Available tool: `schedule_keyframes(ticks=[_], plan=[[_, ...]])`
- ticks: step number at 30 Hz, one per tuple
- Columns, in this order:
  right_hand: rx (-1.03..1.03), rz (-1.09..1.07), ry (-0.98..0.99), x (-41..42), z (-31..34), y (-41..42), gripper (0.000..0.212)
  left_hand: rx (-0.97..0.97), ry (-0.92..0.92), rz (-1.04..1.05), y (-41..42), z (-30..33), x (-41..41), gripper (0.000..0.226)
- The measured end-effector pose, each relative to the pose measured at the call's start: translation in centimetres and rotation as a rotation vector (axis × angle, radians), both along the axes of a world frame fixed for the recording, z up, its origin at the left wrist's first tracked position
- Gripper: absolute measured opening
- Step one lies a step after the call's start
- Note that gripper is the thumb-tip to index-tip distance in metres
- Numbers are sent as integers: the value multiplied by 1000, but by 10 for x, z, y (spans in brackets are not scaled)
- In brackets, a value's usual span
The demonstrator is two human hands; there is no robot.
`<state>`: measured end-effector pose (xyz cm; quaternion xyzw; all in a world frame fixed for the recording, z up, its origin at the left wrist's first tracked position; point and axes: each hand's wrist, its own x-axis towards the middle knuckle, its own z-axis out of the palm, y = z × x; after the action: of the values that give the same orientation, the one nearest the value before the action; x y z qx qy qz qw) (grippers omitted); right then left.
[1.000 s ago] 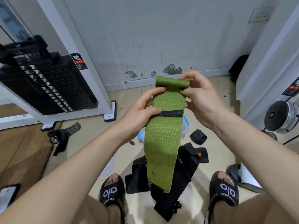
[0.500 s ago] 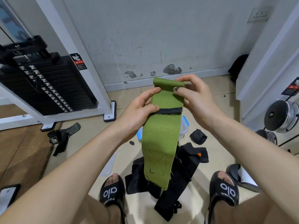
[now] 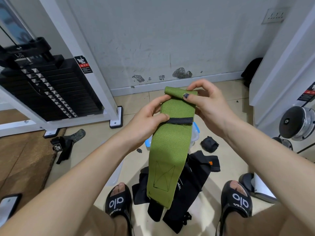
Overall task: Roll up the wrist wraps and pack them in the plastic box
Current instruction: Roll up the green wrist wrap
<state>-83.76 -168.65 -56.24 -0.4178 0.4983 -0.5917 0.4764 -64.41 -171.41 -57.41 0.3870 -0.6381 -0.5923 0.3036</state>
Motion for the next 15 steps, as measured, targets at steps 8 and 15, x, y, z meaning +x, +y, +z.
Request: schedule_keyframes(ticks=[8, 15], plan=[[-2, -59, 57, 0, -5, -1, 25, 85, 27, 20, 5, 2, -3, 47], [-72, -113, 181, 1, -4, 0, 23, 130, -203, 63, 7, 9, -5, 34]])
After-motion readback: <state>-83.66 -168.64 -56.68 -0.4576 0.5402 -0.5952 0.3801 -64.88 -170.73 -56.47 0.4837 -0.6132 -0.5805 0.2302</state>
